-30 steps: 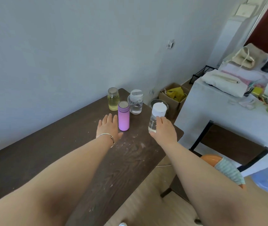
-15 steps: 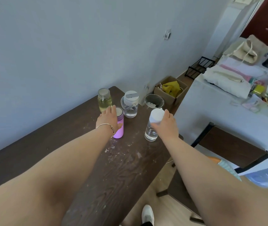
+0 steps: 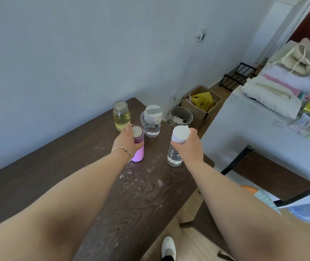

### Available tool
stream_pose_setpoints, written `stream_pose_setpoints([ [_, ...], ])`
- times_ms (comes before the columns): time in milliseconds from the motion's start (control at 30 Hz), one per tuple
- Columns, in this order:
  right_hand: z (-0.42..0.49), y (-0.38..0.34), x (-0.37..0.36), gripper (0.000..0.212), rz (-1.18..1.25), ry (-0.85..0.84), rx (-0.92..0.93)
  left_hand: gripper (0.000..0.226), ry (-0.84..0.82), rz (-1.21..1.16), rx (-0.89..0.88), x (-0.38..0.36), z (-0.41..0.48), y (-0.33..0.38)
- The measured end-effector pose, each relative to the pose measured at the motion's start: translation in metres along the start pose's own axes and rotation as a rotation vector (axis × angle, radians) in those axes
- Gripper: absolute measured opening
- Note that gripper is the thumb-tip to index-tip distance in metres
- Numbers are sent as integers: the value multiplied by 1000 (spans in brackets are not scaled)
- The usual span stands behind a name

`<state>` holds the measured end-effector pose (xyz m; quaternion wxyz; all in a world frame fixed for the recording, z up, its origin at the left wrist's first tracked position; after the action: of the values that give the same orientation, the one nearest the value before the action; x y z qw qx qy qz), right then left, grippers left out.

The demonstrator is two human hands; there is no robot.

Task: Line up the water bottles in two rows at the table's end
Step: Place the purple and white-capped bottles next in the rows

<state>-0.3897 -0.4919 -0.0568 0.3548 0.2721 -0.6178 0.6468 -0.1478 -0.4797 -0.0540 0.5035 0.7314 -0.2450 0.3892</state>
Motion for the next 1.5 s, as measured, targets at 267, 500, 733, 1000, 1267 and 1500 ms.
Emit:
stream_pose_setpoints([
  [267, -31, -28, 6, 82, 40, -8, 44, 70, 75, -63, -34, 26, -26, -5],
  [500, -71, -62, 6, 84, 101, -51, 106, 69, 119, -64, 7, 48, -70, -38],
  [733, -108, -89, 2, 82, 153, -129, 198, 69, 220, -81, 155, 72, -128, -83],
  [1000, -167, -94, 2, 83, 260, -263, 327, 66, 366, -144, 374, 73, -241, -124],
  [1267, -240, -108, 2, 84, 270, -409, 427, 66, 458, -180, 531, 74, -352, -153],
  [1500, -306, -140, -15, 84, 298, -494, 506, 68, 527, -171, 613, 98, -421, -199],
])
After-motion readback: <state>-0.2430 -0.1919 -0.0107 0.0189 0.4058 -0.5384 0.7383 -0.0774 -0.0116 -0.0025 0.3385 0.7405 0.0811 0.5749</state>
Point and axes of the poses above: each hand's wrist, its own z-axis towards the middle knuckle, its own x-axis out of the back of the hand, y = z × x, the point moved 3 cm from there along z, towards the middle knuckle, and after that the axes turned 9 degrees about x, right-handed, at the moved point
